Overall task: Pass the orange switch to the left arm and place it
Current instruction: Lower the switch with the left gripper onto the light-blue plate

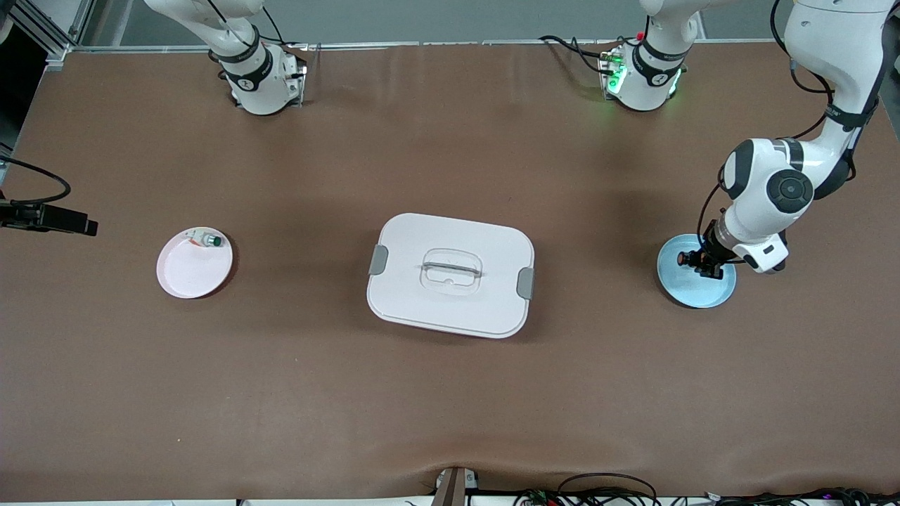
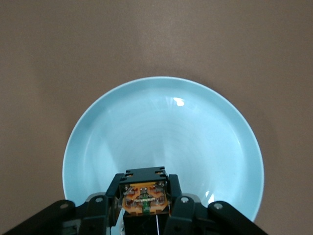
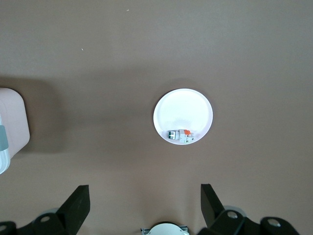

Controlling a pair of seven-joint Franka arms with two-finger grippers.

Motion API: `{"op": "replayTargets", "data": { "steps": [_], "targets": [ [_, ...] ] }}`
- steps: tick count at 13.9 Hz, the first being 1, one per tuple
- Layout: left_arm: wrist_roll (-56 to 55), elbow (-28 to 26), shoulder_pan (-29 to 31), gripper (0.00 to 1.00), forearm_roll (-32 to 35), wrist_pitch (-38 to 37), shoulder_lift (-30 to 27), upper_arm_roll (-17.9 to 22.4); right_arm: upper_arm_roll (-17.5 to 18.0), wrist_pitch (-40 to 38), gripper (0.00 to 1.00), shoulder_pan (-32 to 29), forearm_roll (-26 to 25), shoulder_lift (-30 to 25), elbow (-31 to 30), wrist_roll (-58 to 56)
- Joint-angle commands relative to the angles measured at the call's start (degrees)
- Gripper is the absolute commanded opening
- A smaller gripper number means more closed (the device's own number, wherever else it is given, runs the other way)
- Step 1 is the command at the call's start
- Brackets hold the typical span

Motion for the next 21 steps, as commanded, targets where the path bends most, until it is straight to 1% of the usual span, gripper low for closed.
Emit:
{"op": "replayTargets", "data": {
  "steps": [1,4,8,14,15,20,21],
  "targets": [
    [-0.42,-0.32,1.17,0.0,1.98,2.29,0.92,-0.41,0.51,0.21,1.0,0.04,-0.85,-1.91,-1.64,0.79],
    [-0.42,-0.32,1.25,0.0,1.98,2.65,1.71,-0.33,0.51,0.13,1.0,-0.04,-0.85,-2.35,-1.82,0.79],
    [-0.42,-0.32,1.34,0.0,1.98,3.44,2.5,-0.24,0.51,2.4,1.0,-0.48,-0.85,-5.06,-6.46,0.79],
    [-0.33,-0.32,2.13,0.0,2.07,4.85,3.64,-0.15,0.51,14.61,1.0,-0.31,-0.85,-14.2,-21.22,0.79],
    [-0.42,-0.32,2.13,0.0,2.07,4.85,3.73,-0.15,0.51,15.5,1.0,-0.31,-0.85,-14.91,-22.2,0.79],
    [-0.33,-0.32,2.22,0.0,2.07,4.93,3.82,-0.24,0.42,16.03,1.0,-0.31,-0.94,-15.71,-22.3,0.79],
    [-0.33,-0.32,2.22,0.02,2.07,4.93,3.82,-0.24,0.5,16.82,1.0,-0.13,-0.94,-16.06,-22.3,0.79]
  ]
}}
